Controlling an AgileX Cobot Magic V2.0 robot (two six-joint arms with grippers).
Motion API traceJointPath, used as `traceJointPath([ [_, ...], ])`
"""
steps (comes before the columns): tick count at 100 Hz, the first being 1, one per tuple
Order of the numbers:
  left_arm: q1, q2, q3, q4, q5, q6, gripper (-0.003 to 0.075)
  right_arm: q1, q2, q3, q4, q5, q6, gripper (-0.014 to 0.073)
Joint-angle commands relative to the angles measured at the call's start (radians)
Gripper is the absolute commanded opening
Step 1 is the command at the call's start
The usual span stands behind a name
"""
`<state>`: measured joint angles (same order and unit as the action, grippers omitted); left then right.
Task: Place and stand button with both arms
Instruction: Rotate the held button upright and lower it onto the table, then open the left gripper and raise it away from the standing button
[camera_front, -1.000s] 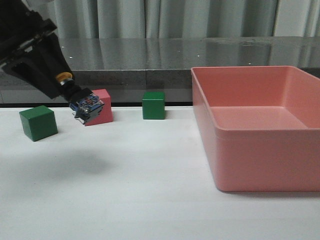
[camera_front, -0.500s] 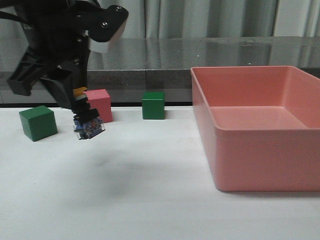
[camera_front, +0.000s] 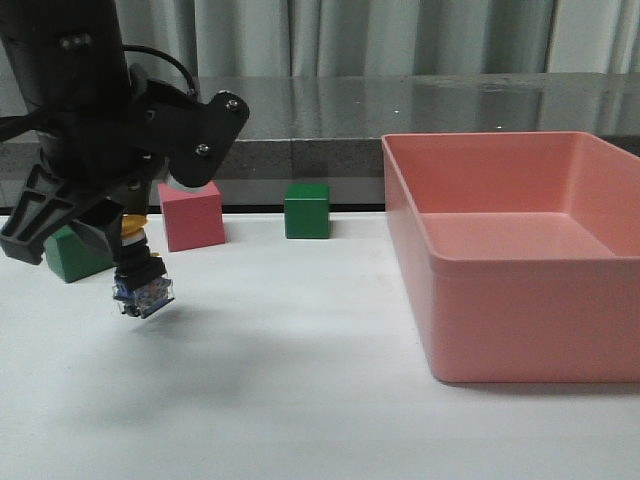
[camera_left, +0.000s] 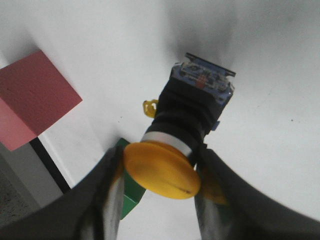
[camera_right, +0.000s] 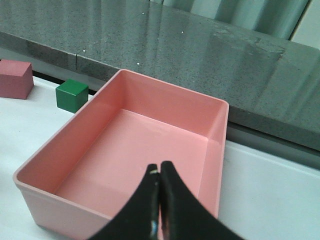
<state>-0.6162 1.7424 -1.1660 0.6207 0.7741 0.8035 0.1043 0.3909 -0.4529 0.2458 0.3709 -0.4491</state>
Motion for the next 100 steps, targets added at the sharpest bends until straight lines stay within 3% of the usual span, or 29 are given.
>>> traceJointPath([
  [1, -0.009, -0.040, -0.021, 0.054, -0.034, -0.038, -0.0020, -0.005, 0.004, -0.024, 0.012, -0.080, 0.000, -0.0062],
  [28, -0.009, 0.020, -0.011, 0.132, -0.037, -0.137, -0.0020, -0.005, 0.004, -0.024, 0.012, -0.080, 0.000, -0.0062],
  [100, -0.030, 0.039, -0.014, 0.131, -0.026, -0.139, -0.0017, -0.005, 0.004, -0.024, 0.012, -0.080, 0.000, -0.0062],
])
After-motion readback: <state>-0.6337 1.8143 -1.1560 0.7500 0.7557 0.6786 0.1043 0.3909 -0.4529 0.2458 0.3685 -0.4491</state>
